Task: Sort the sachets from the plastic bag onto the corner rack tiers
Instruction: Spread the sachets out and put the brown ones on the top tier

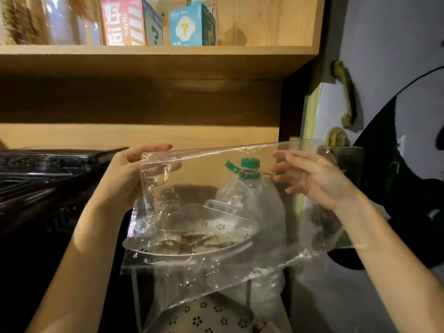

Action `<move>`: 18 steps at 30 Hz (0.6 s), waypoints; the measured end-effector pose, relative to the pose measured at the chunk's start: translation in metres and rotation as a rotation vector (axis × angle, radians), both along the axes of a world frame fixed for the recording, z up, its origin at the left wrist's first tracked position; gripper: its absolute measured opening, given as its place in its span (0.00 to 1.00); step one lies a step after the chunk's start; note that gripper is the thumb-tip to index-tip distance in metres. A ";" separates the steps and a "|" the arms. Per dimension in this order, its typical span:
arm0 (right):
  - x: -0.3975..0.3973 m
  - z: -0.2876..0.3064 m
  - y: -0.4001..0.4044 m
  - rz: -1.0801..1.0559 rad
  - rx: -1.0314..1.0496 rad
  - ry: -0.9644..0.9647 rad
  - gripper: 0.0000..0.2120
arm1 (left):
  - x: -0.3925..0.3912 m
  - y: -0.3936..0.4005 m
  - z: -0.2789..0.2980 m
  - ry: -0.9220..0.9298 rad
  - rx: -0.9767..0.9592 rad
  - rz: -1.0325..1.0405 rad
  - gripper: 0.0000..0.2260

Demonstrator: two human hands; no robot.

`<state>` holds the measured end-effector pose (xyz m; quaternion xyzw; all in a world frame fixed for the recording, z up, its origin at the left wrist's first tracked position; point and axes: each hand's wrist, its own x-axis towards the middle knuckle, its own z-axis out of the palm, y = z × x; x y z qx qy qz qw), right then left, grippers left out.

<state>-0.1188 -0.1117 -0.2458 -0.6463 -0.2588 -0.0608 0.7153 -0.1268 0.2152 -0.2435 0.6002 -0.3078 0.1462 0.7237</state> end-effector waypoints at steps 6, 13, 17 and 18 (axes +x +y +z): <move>-0.009 -0.065 -0.020 -0.059 -0.037 0.258 0.15 | -0.006 -0.017 -0.064 0.252 0.035 -0.096 0.15; -0.037 -0.141 -0.041 -0.084 -0.023 0.500 0.15 | -0.007 -0.016 -0.141 0.532 -0.077 -0.772 0.24; -0.049 -0.177 -0.046 -0.068 -0.094 0.639 0.15 | -0.010 -0.016 -0.191 0.759 0.230 -0.978 0.32; -0.050 -0.189 -0.046 -0.071 -0.158 0.671 0.16 | -0.015 -0.019 -0.200 0.773 0.343 -0.918 0.34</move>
